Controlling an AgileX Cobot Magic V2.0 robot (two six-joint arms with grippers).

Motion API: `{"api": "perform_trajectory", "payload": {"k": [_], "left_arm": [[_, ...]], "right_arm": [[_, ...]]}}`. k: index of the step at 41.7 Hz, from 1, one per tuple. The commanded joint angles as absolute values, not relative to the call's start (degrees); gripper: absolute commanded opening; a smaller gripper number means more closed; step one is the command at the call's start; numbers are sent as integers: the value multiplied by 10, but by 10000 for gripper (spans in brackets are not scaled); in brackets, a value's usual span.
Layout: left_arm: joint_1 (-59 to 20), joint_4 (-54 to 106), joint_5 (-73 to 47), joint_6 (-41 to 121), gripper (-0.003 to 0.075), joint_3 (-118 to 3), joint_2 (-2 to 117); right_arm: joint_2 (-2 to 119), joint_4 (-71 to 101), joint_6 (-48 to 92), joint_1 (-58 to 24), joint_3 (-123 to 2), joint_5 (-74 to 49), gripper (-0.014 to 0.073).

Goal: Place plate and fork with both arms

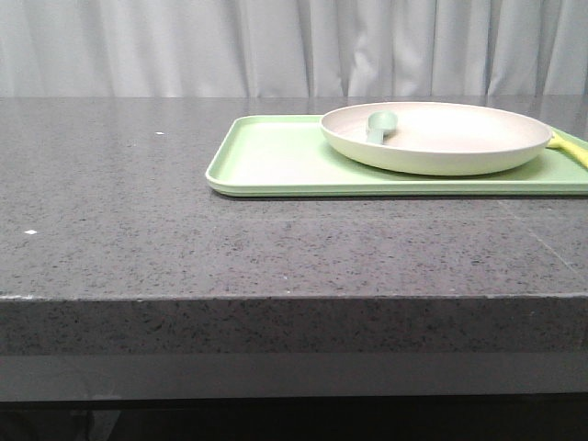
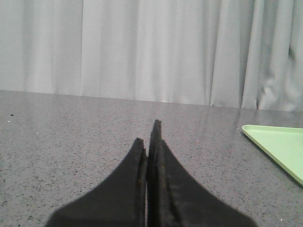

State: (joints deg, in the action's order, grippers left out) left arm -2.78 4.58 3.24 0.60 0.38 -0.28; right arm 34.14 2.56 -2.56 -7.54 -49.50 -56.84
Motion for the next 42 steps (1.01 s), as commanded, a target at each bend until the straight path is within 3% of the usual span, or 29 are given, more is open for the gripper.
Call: {"api": "perform_trajectory", "payload": {"k": [1,24,36,42], "left_arm": [[-30,51,84,0,-18,5,-17],[-30,51,84,0,-18,5,-17],[-30,51,84,0,-18,5,-16],[-30,51,84,0,-18,5,-16]], "right_arm": [[343,20,-23,-76,-508,-535,-68],[317,-13,-14,-74,-483,-502,-68],[139,-47,-13,-52,-220,-233,-64],[58,6,-13,-27,-101,-164,-64]]}}
